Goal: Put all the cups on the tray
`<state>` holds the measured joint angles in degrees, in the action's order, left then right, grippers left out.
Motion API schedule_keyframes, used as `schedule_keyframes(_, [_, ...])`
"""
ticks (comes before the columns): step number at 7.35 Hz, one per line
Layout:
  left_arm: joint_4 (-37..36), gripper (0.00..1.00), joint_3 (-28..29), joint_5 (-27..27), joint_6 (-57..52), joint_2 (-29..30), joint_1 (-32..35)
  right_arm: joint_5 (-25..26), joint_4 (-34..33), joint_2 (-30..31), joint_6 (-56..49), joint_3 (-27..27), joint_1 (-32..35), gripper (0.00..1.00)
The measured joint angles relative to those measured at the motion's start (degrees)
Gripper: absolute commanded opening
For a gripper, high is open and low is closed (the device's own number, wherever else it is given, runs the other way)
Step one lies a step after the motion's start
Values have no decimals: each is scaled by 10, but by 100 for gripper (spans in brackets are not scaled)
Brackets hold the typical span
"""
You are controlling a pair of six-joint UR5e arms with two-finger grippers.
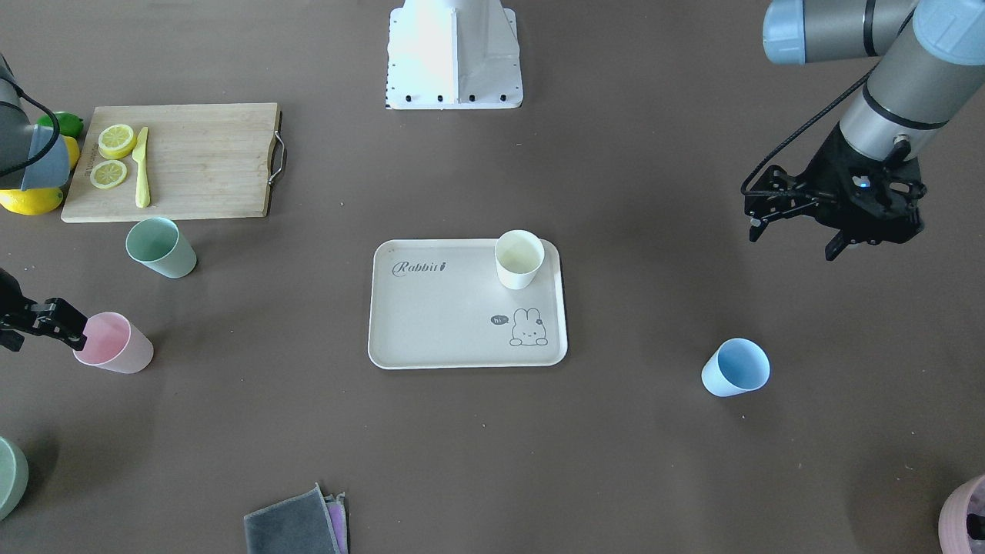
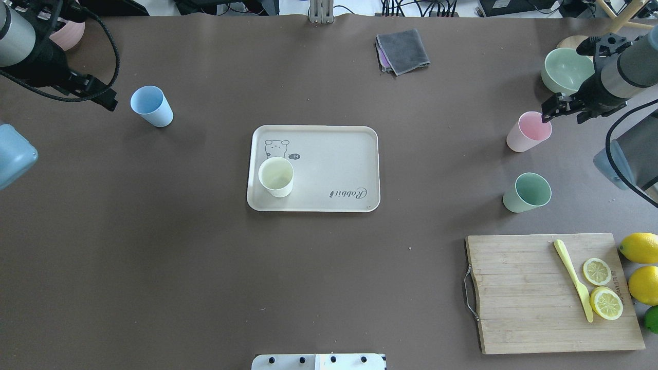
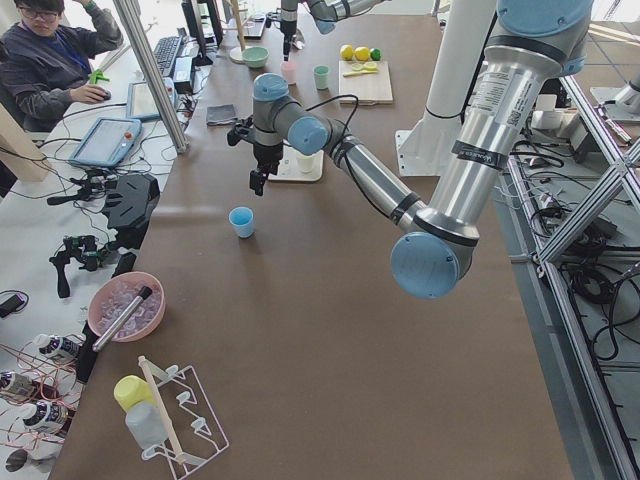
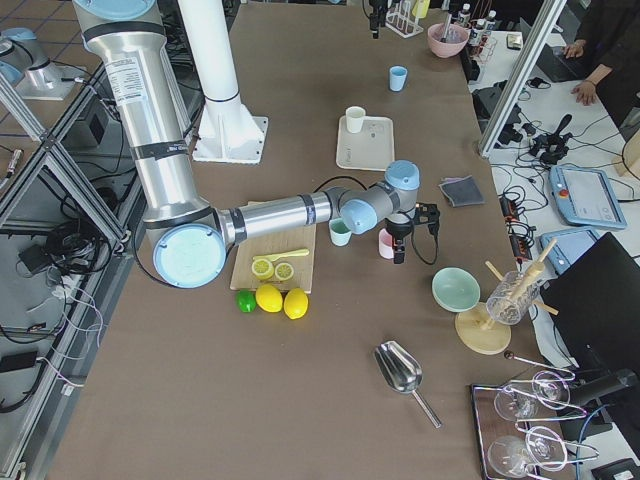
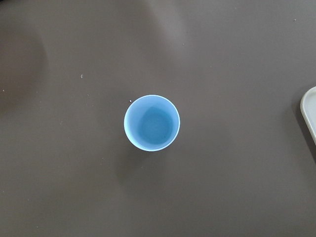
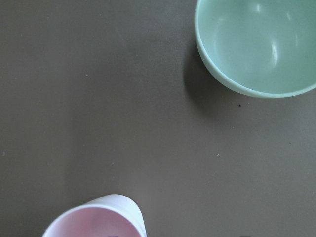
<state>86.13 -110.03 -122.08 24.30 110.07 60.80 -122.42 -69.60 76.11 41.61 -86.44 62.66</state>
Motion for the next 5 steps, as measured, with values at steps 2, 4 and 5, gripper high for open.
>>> schedule_keyframes(2, [0, 98, 1, 0, 3, 3, -1, 17, 17, 0, 33, 2, -27, 0])
schedule_keyframes(4, [0, 98, 2, 1, 5, 4, -2, 25, 24, 0, 44, 2, -40, 0])
schedule_keyframes(5, [0, 98, 2, 1, 6, 5, -2, 25, 25, -1, 48, -3, -41, 0])
